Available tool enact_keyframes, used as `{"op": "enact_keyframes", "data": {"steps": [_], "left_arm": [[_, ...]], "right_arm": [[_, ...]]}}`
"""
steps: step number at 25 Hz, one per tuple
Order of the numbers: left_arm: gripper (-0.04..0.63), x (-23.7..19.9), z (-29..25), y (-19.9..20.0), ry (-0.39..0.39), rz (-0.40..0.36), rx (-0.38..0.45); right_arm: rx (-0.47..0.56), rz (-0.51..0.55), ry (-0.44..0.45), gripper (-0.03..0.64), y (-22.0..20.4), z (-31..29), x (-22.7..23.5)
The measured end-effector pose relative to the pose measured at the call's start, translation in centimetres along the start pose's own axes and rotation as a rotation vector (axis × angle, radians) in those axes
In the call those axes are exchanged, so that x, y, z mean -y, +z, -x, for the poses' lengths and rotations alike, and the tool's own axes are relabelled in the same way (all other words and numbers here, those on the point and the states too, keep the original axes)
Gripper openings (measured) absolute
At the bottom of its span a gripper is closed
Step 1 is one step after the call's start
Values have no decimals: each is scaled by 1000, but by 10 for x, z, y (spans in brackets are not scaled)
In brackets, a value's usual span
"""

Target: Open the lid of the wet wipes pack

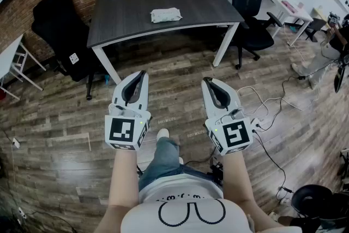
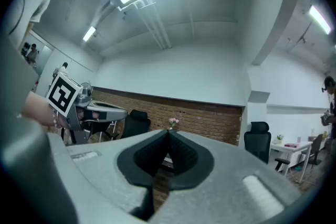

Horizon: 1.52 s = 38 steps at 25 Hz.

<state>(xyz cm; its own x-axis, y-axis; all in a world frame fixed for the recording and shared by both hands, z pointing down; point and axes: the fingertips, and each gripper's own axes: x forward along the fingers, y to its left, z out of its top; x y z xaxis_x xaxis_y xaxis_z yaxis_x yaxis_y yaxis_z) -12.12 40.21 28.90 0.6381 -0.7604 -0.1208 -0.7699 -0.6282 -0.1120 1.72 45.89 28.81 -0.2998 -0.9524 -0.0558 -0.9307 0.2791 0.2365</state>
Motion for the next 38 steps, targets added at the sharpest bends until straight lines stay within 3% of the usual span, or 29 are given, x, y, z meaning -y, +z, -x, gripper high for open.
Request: {"op": "enact_keyframes", "data": {"steps": [12, 17, 25, 30, 38], "left_arm": [[-2, -49, -68, -36, 6, 30, -46], [-2, -86, -132, -54, 18, 34, -51], [-2, -166, -246, -82, 23, 140, -49], [-2, -218, -309, -97, 42, 130, -58], [-2, -252, -380, -124, -7, 161, -96]], "right_arm": [[-20, -23, 1, 0, -30, -69, 34], [-32, -17, 23, 0, -44, -139, 67], [-75, -43, 99, 1, -75, -277, 112], [-90, -31, 109, 2, -89, -353, 131], [-128, -31, 119, 2, -114, -425, 162]]}}
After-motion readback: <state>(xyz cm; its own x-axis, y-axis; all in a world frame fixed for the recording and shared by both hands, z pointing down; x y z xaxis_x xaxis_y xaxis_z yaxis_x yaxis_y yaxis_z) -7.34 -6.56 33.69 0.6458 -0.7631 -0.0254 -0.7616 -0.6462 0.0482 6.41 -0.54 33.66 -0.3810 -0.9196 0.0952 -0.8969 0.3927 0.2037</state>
